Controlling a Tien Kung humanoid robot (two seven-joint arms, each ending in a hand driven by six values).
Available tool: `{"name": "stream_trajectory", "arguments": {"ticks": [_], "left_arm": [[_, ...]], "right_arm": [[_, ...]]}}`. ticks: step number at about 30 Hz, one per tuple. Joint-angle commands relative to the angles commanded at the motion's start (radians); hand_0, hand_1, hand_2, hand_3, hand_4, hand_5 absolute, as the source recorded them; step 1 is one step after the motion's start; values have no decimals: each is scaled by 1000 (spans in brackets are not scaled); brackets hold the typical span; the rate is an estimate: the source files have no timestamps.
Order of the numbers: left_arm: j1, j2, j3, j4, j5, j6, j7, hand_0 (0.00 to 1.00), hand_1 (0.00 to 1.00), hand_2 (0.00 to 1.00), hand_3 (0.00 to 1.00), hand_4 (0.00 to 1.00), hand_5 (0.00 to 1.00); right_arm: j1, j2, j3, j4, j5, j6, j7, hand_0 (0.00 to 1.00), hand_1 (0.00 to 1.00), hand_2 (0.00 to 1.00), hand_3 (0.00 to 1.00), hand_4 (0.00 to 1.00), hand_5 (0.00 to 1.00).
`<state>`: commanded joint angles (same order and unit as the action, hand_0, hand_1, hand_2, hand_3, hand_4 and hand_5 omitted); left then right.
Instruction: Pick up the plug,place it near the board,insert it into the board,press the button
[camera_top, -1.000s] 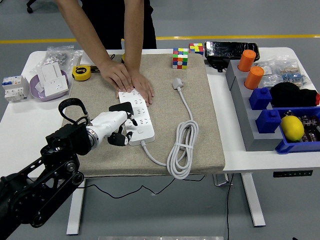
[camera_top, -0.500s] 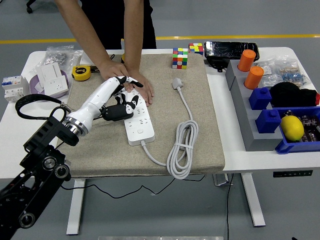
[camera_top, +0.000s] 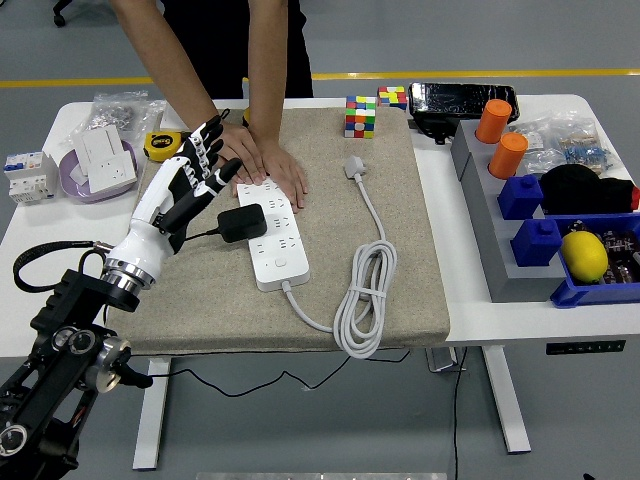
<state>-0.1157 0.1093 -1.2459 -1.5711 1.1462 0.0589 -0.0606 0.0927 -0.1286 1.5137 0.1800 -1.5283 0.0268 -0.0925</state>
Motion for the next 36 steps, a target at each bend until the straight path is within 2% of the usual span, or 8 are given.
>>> {"name": "stream_trajectory", "arguments": {"ticks": [8,9,14,15,20,21,24,36], "left_arm": [[-14,20,9,1,145,-9,55,998,998,987,998,998,646],[-18,25,11,0,180,-18,72,557,590,512,998,983,351],[-56,61,64,2,395,-52,146,557,590,512,998,983,351],[-64,67,77,6,434,-56,154,277,239,333,974,824,151],[-101,88,135,22,640,-87,197,277,239,333,974,824,151],[-109,93,149,28,682,-94,208,212,84,181,899,610,2],[-125,101,181,38,762,-111,231,212,84,181,899,610,2],[-159,113,272,91,888,-210,305,167,38,155,855,510,2]], "right_arm": [[0,0,0,0,0,0,1,856,765,750,783,998,888],[0,-1,0,0,-1,0,1,855,765,750,783,998,888],[0,-2,-2,0,-2,1,0,855,765,750,783,998,888],[0,-2,-3,0,-3,1,1,856,765,750,783,998,887],[2,-4,-5,0,-2,2,0,856,765,750,783,998,887],[2,-4,-5,0,-3,2,0,856,764,750,783,998,887],[0,-5,-5,0,-3,2,-1,856,764,750,783,998,887],[0,-6,-9,0,-3,2,-1,856,764,750,783,998,888]]}}
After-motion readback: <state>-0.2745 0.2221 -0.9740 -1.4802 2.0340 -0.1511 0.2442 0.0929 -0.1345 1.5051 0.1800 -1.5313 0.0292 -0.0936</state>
